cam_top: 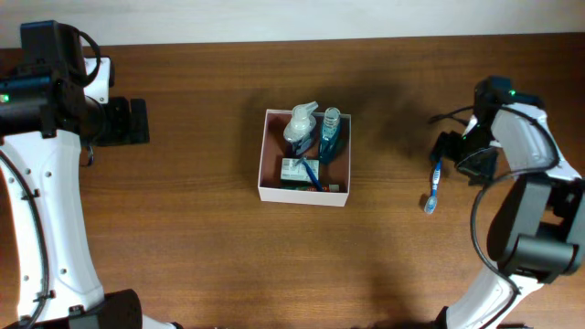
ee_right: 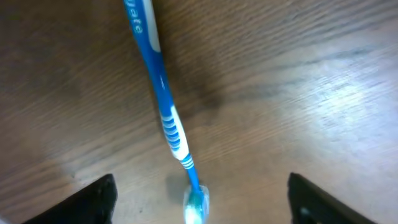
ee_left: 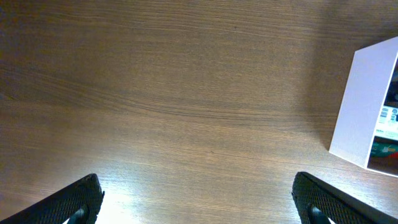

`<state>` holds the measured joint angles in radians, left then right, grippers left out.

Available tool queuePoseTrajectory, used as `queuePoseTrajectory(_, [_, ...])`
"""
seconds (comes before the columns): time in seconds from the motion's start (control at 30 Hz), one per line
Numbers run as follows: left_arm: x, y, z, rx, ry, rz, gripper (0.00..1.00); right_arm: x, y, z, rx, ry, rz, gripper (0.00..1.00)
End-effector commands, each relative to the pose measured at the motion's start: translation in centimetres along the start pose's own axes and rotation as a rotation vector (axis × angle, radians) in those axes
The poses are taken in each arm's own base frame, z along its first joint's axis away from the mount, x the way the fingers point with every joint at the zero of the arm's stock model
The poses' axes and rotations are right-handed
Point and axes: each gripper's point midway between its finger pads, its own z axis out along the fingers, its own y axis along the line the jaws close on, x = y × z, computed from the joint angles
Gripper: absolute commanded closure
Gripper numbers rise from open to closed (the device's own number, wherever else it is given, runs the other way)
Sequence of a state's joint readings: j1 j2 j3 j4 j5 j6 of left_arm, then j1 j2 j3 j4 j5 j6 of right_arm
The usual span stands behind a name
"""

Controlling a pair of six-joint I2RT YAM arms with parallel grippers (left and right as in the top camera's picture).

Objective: Pack container
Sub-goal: 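Grasp the blue-white toothbrush with the right gripper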

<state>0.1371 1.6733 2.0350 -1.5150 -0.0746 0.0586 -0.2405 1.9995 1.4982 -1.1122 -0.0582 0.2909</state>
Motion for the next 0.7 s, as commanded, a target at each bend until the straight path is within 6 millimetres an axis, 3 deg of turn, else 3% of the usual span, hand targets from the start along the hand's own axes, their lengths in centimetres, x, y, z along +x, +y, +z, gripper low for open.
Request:
queuePoseTrajectory(0.0, [-0.1, 0.1, -0.9, 0.004, -0.028, -0.015, 0.01, 0.3, 0.3, 1.9, -0.012, 0.03, 0.011, 0.25])
queuePoseTrajectory(0.43, [-0.1, 0.1, -0.9, 0.004, -0.028, -0.015, 0.01, -0.4, 0.4, 5.0, -0.006, 0.052, 0.011, 0.41])
queuePoseTrajectory(0.6, [-0.1, 0.1, -0.9, 0.005, -0.028, -0.015, 0.01, 0.2, 0.2, 6.1, 0.001, 0.086, 0.013, 0.55])
queuePoseTrajectory(0.67, [-0.1, 0.1, -0.9, 0.004, -0.028, -0.015, 0.0, 0.3, 0.2, 6.2, 0.001, 0.087, 0.013, 0.7])
